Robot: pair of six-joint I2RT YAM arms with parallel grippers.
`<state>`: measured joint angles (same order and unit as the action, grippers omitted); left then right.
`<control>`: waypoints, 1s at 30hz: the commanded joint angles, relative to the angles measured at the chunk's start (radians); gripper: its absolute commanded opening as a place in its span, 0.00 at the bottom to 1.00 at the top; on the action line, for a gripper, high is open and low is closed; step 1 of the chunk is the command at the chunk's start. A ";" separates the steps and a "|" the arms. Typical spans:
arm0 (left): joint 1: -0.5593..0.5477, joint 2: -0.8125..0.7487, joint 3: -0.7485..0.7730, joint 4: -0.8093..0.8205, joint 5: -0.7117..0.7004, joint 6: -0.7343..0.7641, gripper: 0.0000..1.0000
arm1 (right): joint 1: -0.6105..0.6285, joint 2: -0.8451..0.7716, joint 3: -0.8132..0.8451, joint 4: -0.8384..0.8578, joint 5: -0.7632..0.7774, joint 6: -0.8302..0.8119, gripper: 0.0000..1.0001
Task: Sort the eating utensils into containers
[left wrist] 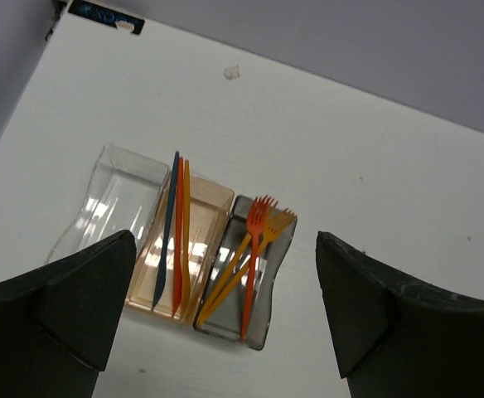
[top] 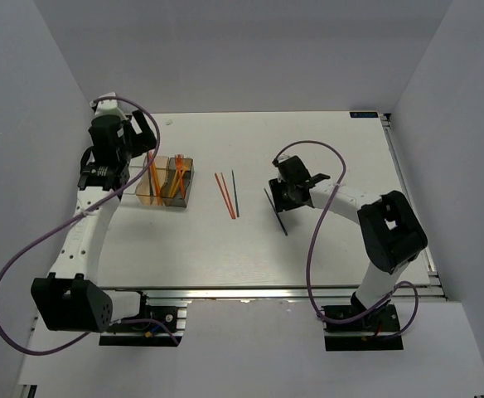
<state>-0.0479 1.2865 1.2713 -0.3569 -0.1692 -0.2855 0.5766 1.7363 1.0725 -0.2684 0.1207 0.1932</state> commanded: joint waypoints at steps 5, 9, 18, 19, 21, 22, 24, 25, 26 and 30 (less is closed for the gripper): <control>0.000 -0.024 -0.116 -0.059 0.092 -0.015 0.98 | 0.042 0.029 0.030 -0.057 -0.007 -0.008 0.47; 0.000 -0.023 -0.128 -0.060 0.131 -0.030 0.98 | 0.052 0.051 -0.008 -0.060 -0.009 0.009 0.35; -0.013 -0.035 -0.239 -0.031 0.267 -0.148 0.98 | 0.069 0.088 -0.034 -0.068 -0.009 0.028 0.00; -0.021 -0.039 -0.260 -0.019 0.273 -0.164 0.98 | 0.069 0.085 -0.029 -0.066 -0.016 0.031 0.00; -0.067 -0.061 -0.329 0.053 0.328 -0.222 0.98 | 0.068 0.068 -0.026 -0.043 -0.058 0.038 0.00; -0.091 -0.068 -0.352 0.080 0.344 -0.243 0.98 | 0.066 0.034 -0.031 -0.005 -0.094 0.048 0.00; -0.182 -0.081 -0.401 0.180 0.387 -0.297 0.98 | 0.068 -0.007 -0.045 0.041 -0.118 0.089 0.00; -0.211 -0.082 -0.415 0.220 0.405 -0.319 0.98 | 0.066 -0.055 -0.051 0.093 -0.169 0.106 0.00; -0.234 -0.081 -0.447 0.273 0.434 -0.370 0.98 | 0.066 -0.076 -0.054 0.116 -0.185 0.124 0.00; -0.335 -0.047 -0.477 0.489 0.501 -0.474 0.98 | 0.066 -0.173 -0.086 0.245 -0.298 0.245 0.00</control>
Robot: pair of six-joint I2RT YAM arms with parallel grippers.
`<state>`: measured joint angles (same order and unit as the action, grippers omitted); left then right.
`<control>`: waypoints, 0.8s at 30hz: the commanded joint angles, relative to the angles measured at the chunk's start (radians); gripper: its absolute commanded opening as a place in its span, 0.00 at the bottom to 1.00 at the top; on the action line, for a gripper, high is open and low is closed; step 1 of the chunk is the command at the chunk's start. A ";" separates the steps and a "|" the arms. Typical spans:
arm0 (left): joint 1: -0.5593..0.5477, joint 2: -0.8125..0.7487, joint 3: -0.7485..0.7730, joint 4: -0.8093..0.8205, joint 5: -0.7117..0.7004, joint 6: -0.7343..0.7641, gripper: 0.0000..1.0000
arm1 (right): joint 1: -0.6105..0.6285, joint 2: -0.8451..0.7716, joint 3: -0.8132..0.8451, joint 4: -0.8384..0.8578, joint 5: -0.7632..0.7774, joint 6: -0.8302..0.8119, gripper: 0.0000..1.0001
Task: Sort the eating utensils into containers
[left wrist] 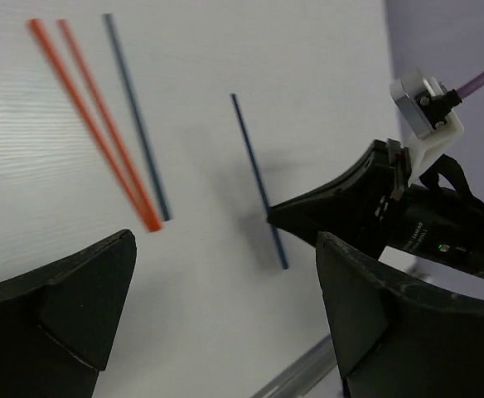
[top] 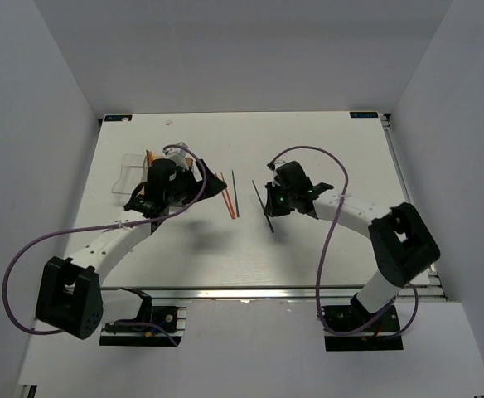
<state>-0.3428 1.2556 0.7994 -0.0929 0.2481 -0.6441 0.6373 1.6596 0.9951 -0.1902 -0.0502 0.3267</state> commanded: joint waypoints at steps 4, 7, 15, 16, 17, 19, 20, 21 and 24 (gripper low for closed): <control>-0.094 0.028 -0.002 0.281 0.078 -0.149 0.98 | 0.007 -0.175 -0.087 0.368 -0.339 0.239 0.00; -0.108 0.060 -0.002 0.337 0.108 -0.184 0.96 | 0.013 -0.195 -0.104 0.481 -0.420 0.316 0.00; -0.119 0.102 0.020 0.323 0.103 -0.187 0.75 | 0.048 -0.221 -0.070 0.540 -0.453 0.345 0.00; -0.119 0.105 0.020 0.328 0.108 -0.192 0.63 | 0.055 -0.215 -0.064 0.540 -0.450 0.345 0.00; -0.120 0.114 0.023 0.334 0.112 -0.198 0.56 | 0.058 -0.212 -0.059 0.540 -0.451 0.347 0.00; -0.121 0.125 0.037 0.323 0.126 -0.195 0.26 | 0.064 -0.192 -0.041 0.543 -0.448 0.348 0.00; -0.121 0.137 0.062 0.296 0.131 -0.175 0.17 | 0.064 -0.187 -0.038 0.543 -0.447 0.350 0.00; -0.121 0.142 0.079 0.267 0.129 -0.155 0.10 | 0.062 -0.182 -0.035 0.544 -0.445 0.351 0.00; -0.108 0.142 0.205 0.025 0.028 0.005 0.00 | 0.030 -0.227 -0.053 0.511 -0.351 0.345 0.71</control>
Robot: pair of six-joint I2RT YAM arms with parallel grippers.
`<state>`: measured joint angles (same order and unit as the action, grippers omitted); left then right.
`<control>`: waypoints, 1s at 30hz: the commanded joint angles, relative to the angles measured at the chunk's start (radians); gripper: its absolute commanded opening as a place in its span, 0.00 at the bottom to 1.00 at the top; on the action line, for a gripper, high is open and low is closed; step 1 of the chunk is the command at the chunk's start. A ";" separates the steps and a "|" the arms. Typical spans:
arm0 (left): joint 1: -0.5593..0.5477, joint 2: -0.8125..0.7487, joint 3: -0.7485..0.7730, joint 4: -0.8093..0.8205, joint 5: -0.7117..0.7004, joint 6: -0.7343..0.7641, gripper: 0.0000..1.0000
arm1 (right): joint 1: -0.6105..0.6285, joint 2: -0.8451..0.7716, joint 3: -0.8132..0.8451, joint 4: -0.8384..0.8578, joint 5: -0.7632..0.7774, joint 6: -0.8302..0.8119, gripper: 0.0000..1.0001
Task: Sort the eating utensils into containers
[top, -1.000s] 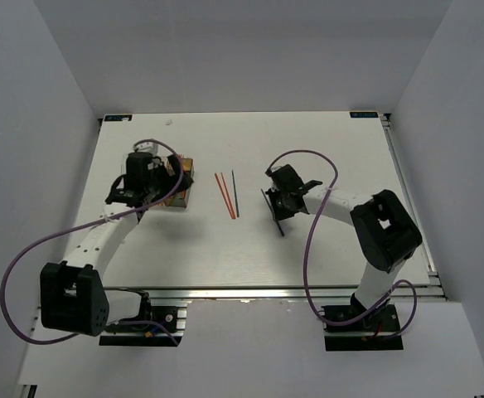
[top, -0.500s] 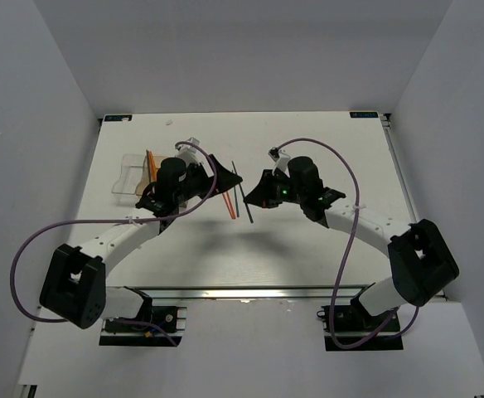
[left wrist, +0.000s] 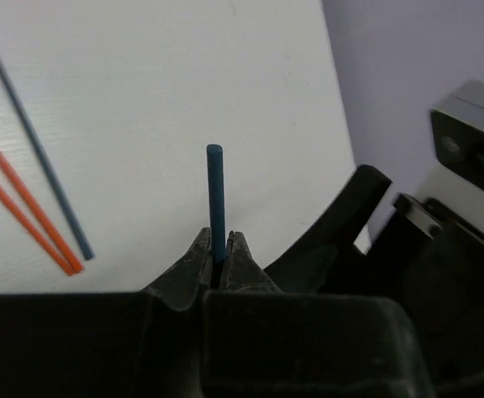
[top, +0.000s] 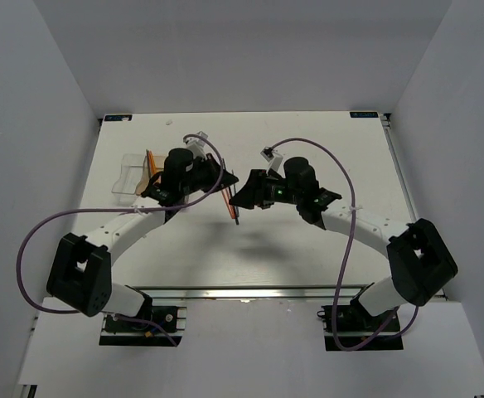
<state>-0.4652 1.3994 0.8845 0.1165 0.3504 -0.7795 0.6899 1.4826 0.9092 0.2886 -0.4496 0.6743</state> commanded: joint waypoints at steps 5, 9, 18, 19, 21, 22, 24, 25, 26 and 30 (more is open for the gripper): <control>0.088 0.136 0.459 -0.708 -0.857 0.532 0.00 | -0.113 -0.183 -0.069 -0.110 0.222 -0.076 0.89; 0.232 0.245 0.610 -0.677 -1.050 0.681 0.00 | -0.145 -0.238 -0.099 -0.167 0.261 -0.166 0.89; 0.462 0.334 0.571 -0.190 -0.771 0.954 0.00 | -0.148 -0.266 -0.193 -0.155 0.171 -0.211 0.89; 0.514 0.346 0.567 -0.158 -0.745 0.948 0.00 | -0.148 -0.268 -0.196 -0.151 0.163 -0.213 0.89; 0.533 0.371 0.547 -0.126 -0.680 0.939 0.00 | -0.148 -0.274 -0.202 -0.144 0.149 -0.217 0.89; 0.545 0.374 0.530 -0.067 -0.667 0.933 0.00 | -0.148 -0.275 -0.202 -0.140 0.147 -0.219 0.89; 0.550 0.385 0.472 -0.019 -0.642 0.933 0.00 | -0.148 -0.278 -0.198 -0.138 0.141 -0.220 0.89; 0.554 0.392 0.461 0.003 -0.637 0.931 0.00 | -0.148 -0.280 -0.196 -0.134 0.140 -0.220 0.89; 0.559 0.401 0.452 0.008 -0.631 0.928 0.00 | -0.148 -0.281 -0.196 -0.129 0.140 -0.220 0.89; 0.563 0.443 0.395 0.043 -0.602 0.898 0.03 | -0.148 -0.254 -0.181 -0.106 0.170 -0.222 0.89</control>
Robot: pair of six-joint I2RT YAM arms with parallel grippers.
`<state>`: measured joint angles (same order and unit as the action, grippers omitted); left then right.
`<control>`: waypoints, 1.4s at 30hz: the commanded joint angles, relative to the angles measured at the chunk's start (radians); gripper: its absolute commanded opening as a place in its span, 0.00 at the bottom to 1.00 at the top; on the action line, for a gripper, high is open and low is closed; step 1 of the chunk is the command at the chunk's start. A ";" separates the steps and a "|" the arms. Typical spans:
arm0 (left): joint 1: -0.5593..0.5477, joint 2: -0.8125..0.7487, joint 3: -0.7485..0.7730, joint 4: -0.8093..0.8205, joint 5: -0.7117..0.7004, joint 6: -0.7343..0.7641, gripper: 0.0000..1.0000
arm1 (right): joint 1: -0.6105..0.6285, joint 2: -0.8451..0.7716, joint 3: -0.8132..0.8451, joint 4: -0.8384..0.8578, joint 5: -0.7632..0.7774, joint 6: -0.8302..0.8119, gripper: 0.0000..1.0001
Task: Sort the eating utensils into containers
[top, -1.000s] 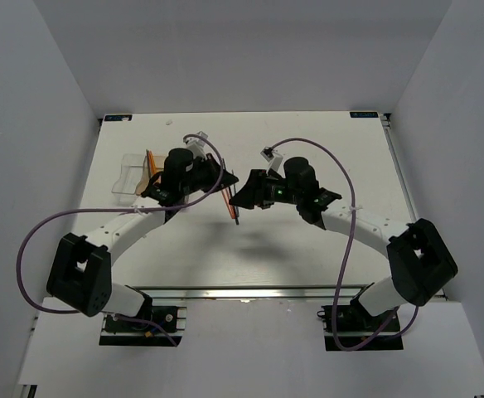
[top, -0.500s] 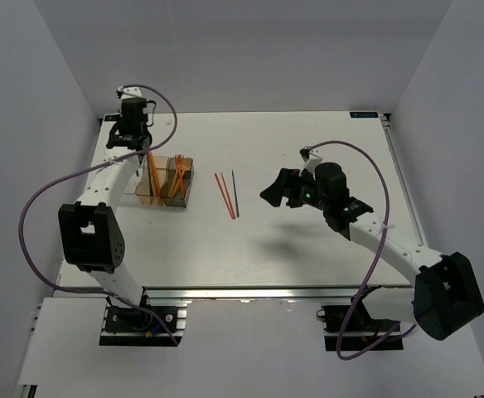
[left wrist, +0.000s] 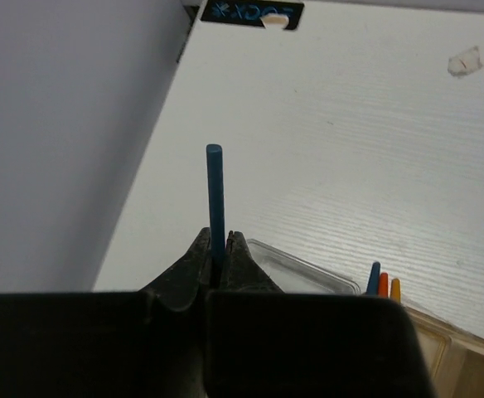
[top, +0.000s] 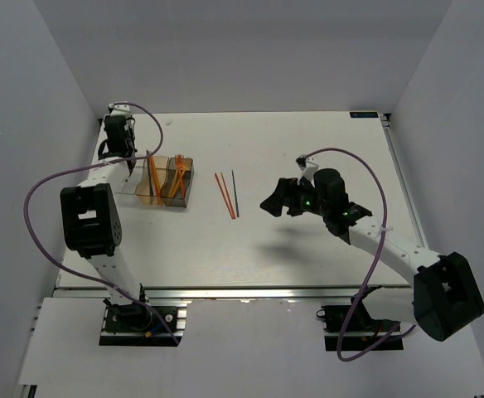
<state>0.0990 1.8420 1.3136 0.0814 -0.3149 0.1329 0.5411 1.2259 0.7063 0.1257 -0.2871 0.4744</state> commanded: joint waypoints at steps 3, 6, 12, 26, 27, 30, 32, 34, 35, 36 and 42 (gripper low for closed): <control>0.001 0.002 -0.063 0.081 0.076 -0.032 0.21 | 0.005 0.087 0.074 0.037 0.026 -0.043 0.89; 0.001 -0.019 -0.085 0.080 0.065 -0.053 0.48 | 0.031 0.217 0.200 -0.044 0.092 -0.100 0.89; -0.001 -0.174 -0.134 0.054 0.011 -0.111 0.68 | 0.097 0.515 0.531 -0.242 0.262 -0.160 0.89; -0.001 -0.519 -0.135 -0.439 0.106 -0.421 0.98 | 0.233 0.948 1.004 -0.494 0.575 -0.151 0.59; -0.001 -0.556 -0.178 -0.418 0.125 -0.420 0.98 | 0.240 0.955 1.018 -0.498 0.575 -0.148 0.56; -0.001 -0.587 -0.215 -0.401 0.109 -0.418 0.98 | 0.267 0.985 1.032 -0.512 0.606 -0.142 0.50; -0.002 -0.575 -0.197 -0.419 0.111 -0.418 0.98 | 0.272 1.009 1.039 -0.534 0.615 -0.128 0.49; -0.001 -0.573 -0.198 -0.414 0.146 -0.421 0.98 | 0.272 1.027 1.038 -0.535 0.617 -0.122 0.45; -0.001 -0.575 -0.201 -0.411 0.154 -0.424 0.98 | 0.270 1.035 1.038 -0.540 0.617 -0.120 0.44; -0.001 -0.572 -0.201 -0.413 0.161 -0.426 0.98 | 0.270 1.043 1.036 -0.547 0.621 -0.117 0.43; -0.001 -0.586 -0.208 -0.408 0.204 -0.443 0.98 | 0.270 1.048 0.940 -0.549 0.615 -0.071 0.08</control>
<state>0.0971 1.2938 1.1038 -0.3325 -0.1562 -0.2913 0.8139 2.2410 1.7046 -0.3634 0.3122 0.3691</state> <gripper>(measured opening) 0.983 0.138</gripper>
